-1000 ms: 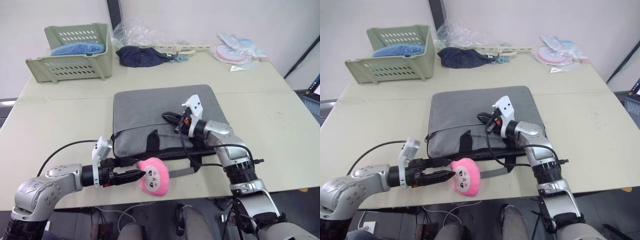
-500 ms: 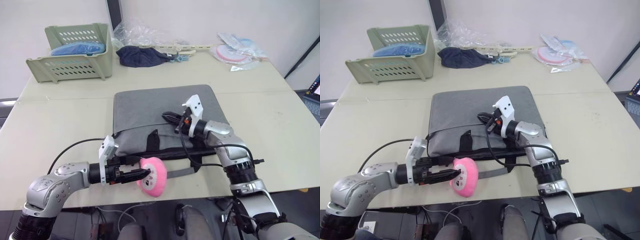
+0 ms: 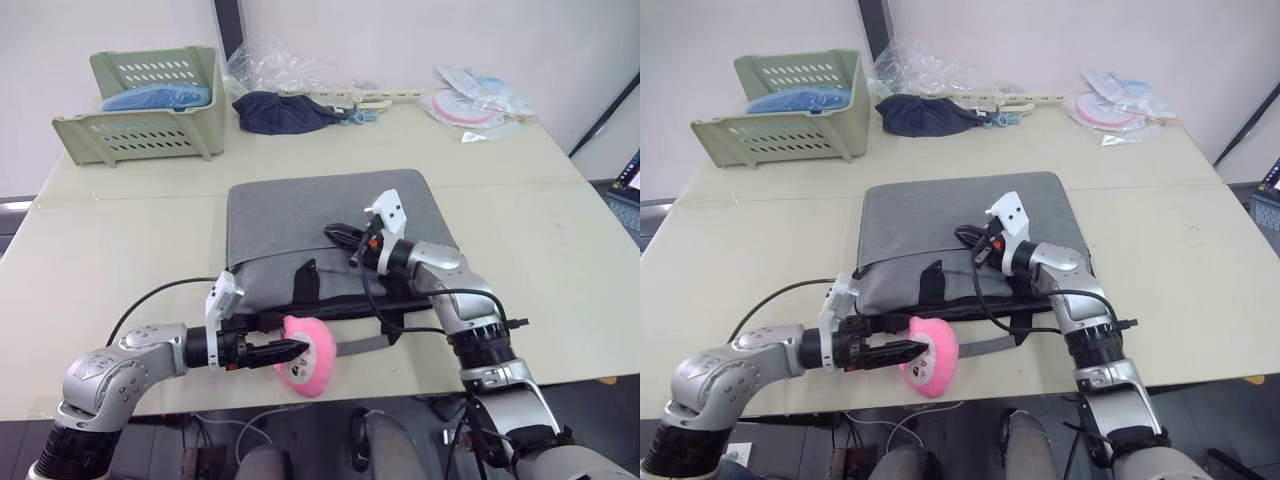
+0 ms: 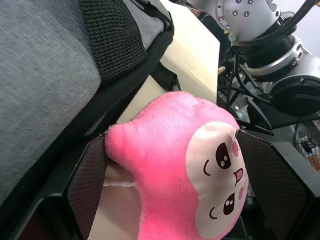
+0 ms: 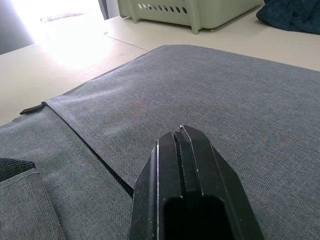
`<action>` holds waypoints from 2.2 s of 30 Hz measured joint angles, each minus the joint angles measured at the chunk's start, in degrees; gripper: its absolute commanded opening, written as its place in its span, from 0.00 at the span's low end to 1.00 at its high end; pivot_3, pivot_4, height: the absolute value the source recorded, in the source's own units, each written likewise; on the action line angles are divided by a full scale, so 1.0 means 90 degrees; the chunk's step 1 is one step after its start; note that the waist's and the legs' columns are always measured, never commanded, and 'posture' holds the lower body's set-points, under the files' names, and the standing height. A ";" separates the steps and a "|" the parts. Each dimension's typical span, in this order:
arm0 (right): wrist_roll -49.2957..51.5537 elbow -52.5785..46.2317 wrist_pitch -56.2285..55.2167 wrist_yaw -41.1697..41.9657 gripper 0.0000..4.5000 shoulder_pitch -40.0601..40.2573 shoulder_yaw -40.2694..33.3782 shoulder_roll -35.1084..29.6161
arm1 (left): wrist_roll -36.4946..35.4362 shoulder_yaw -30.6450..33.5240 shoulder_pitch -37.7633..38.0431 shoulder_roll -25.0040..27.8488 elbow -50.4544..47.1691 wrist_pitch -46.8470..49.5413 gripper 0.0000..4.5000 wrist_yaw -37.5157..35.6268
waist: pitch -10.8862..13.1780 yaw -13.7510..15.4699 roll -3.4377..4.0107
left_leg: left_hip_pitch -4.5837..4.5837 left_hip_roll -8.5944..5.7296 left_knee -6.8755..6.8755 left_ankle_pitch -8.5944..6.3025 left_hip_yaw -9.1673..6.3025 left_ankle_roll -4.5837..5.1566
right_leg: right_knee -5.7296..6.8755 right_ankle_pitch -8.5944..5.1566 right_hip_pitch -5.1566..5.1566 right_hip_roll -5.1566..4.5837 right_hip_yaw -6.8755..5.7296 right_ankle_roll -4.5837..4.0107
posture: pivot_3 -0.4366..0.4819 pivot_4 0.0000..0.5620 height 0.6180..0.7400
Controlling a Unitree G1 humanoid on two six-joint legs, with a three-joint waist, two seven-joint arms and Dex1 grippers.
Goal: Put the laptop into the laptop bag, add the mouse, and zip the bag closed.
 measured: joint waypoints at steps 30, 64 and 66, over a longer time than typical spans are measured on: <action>0.0000 -0.0093 0.0000 -0.0065 0.00 0.0059 0.0000 -0.0003 | 0.0344 -0.0421 -0.0002 0.0064 0.0097 -0.0179 0.01 -0.0325 | 0.0003 0.0009 0.0005 | -0.0002 0.0001 -0.0001 -0.0001 -0.0004 0.0002 | -0.0004 0.0000 0.0000 -0.0003 -0.0003 0.0000 | 0.48 0.27 1.00; -0.0001 -0.0105 0.0000 -0.0096 0.00 0.0070 -0.0009 0.0046 | 0.0809 -0.0785 -0.1026 0.0253 0.0907 -0.0541 0.01 -0.1350 | 0.0004 -0.0002 0.0007 | -0.0002 0.0005 -0.0001 0.0000 -0.0001 0.0002 | -0.0004 0.0000 -0.0001 0.0002 -0.0004 0.0000 | 0.48 0.27 1.00; -0.0001 -0.0112 0.0000 -0.0104 0.00 0.0075 -0.0009 0.0046 | 0.0826 -0.0621 -0.1023 0.0348 0.1078 -0.0594 0.01 -0.1368 | 0.0005 -0.0002 0.0008 | -0.0002 0.0005 -0.0001 0.0000 -0.0001 0.0002 | -0.0005 0.0000 -0.0001 0.0003 -0.0005 0.0000 | 0.48 0.27 1.00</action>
